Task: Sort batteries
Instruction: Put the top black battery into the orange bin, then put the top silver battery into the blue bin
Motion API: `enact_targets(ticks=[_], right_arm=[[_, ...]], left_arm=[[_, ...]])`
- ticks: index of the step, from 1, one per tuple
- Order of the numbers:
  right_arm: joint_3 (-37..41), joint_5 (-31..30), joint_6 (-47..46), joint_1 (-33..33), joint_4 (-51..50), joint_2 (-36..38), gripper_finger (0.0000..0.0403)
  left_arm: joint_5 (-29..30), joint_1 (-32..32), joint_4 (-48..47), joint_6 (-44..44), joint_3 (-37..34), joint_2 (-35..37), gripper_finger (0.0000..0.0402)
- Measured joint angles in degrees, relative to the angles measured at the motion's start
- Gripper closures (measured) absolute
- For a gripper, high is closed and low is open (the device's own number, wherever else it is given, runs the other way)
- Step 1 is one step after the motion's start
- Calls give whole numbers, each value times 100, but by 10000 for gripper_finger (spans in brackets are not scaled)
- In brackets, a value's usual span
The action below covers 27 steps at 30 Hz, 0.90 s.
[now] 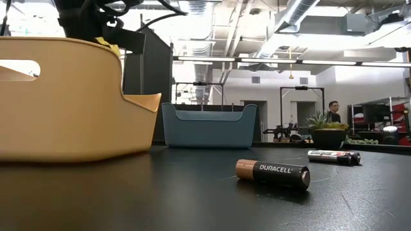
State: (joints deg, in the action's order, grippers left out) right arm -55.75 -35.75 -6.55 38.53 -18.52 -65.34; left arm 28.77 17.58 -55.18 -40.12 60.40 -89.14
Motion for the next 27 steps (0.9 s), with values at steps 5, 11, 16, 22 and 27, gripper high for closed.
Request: enact_targets(ticks=[5,11,16,22,27], right_arm=[[0,-1,-159,27,11,-333,182],[0,-4,-435,-64,11,-532,182],[0,-20,-969,-176,45,-691,182],[0,-20,-1597,-274,-197,-1362,182],[4,-19,-1744,-349,-298,-1842,182]], left_arm=[[2,-2,45,135,0,2,289],[4,-2,57,212,9,2,232],[6,14,-192,130,264,38,219],[157,241,137,600,437,271,227],[-3,448,1795,2112,438,175,228]])
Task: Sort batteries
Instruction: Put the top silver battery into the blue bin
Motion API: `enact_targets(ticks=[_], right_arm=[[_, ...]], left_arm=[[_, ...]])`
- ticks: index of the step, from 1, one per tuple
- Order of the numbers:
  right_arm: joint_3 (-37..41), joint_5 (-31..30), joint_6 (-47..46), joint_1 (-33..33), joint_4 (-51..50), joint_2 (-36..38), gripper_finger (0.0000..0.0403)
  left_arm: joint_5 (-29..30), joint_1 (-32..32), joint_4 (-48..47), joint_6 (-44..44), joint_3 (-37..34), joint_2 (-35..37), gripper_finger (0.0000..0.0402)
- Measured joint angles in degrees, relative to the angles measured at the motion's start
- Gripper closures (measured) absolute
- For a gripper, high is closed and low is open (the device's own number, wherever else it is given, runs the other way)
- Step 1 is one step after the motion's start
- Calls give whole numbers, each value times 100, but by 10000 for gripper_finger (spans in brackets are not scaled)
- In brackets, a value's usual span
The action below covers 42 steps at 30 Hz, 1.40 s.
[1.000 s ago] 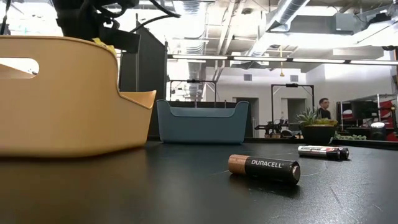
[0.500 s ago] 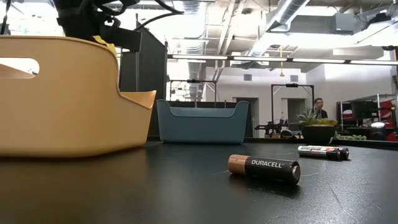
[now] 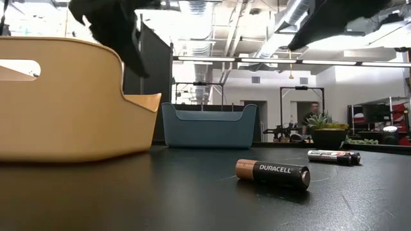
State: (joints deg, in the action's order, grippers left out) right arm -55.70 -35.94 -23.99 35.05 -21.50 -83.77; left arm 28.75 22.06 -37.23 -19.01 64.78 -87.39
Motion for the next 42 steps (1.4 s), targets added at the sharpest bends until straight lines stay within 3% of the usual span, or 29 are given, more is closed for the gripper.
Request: enact_targets(ticks=[6,11,19,29,33,38,42], right_arm=[[0,6,-145,9,60,-136,182],[0,6,-245,17,112,-140,182],[0,158,-621,114,102,-141,182],[-2,147,-753,383,-12,-182,182],[-4,131,-1739,452,-625,-348,182],[0,74,-3311,436,-1850,-775,182],[0,6,-3770,442,-2333,-993,182]], left_arm=[[-511,332,1488,1419,4,-381,229],[-1025,449,2142,1620,4,-699,229],[-1493,632,2113,1868,682,-1578,229],[-1516,658,1958,2090,1811,-2870,229],[-1460,660,1829,2035,2111,-3116,229],[-987,660,1798,1935,2170,-3137,229],[-871,657,1842,2031,2170,-3137,229]])
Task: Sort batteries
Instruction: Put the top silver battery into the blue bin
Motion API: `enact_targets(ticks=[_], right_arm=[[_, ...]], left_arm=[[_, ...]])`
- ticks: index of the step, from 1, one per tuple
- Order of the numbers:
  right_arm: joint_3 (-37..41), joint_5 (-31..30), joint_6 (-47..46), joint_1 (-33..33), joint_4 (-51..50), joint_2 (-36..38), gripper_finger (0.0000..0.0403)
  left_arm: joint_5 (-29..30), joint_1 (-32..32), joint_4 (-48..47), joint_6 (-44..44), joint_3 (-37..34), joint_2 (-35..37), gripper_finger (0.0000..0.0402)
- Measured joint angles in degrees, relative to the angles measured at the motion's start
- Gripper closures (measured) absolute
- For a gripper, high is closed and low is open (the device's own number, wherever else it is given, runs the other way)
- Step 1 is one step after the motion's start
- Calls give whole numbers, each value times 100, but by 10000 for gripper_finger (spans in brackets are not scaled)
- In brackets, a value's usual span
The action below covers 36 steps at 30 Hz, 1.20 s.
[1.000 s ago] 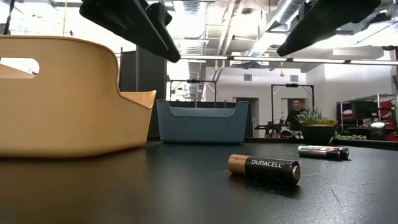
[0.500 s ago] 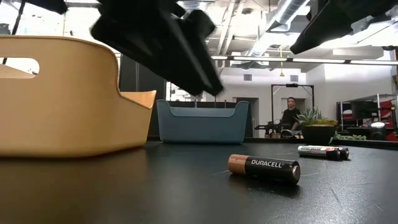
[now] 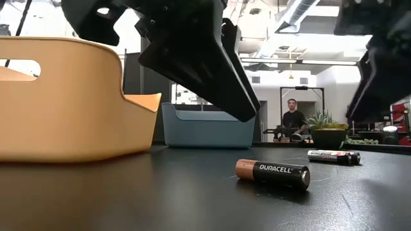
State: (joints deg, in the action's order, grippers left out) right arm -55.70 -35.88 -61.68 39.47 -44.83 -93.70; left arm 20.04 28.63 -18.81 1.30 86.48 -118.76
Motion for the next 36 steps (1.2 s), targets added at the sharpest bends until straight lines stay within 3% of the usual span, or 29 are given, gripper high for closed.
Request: enact_targets(ticks=[10,19,25,30,33,36], right_arm=[[0,-23,169,-572,-71,-34,182],[30,-404,1800,-1424,591,156,182],[1102,-753,2139,-1697,1063,1441,182],[2486,-544,2015,-1494,2525,3026,182],[2891,-259,1991,-1243,3112,3358,182],[2920,-236,1862,-986,3180,3235,182]], left_arm=[[84,-135,-163,395,-7,0,229],[-51,-130,-276,335,-11,153,229],[-16,-119,-292,224,-153,528,229],[41,-119,-214,207,-153,601,229],[107,-168,-223,208,-155,599,229],[123,-287,-223,111,-155,599,229]])
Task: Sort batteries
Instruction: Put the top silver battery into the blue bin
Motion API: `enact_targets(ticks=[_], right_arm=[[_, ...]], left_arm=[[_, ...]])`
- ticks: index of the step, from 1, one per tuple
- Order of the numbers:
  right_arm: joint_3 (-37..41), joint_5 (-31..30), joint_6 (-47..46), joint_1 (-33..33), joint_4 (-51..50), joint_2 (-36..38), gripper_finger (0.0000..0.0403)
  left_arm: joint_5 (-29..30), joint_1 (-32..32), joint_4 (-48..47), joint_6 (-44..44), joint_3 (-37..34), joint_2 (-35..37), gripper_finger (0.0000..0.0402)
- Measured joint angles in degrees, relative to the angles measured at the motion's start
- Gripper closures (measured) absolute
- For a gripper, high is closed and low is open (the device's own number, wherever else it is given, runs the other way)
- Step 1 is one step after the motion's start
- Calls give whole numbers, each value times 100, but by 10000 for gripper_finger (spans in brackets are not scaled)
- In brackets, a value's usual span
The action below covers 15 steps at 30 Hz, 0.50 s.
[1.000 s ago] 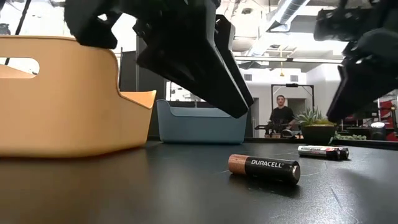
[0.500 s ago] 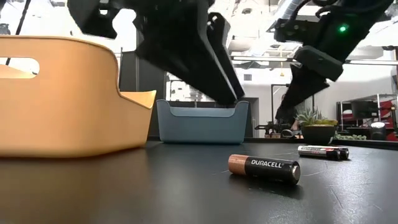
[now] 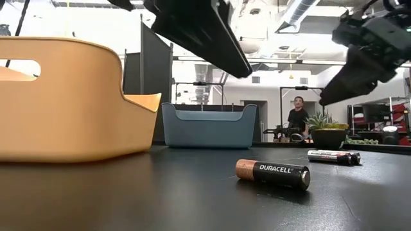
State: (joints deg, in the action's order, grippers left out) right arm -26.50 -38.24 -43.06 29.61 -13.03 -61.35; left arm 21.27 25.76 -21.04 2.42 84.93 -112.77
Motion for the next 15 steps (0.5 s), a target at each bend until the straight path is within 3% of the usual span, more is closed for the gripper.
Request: enact_targets(ticks=[11,15], right_arm=[[0,13,-913,399,537,-1109,182],[-30,14,-1389,459,576,-1481,182]], left_arm=[[-25,-555,106,-23,0,109,229],[-319,-809,214,-30,0,109,229]])
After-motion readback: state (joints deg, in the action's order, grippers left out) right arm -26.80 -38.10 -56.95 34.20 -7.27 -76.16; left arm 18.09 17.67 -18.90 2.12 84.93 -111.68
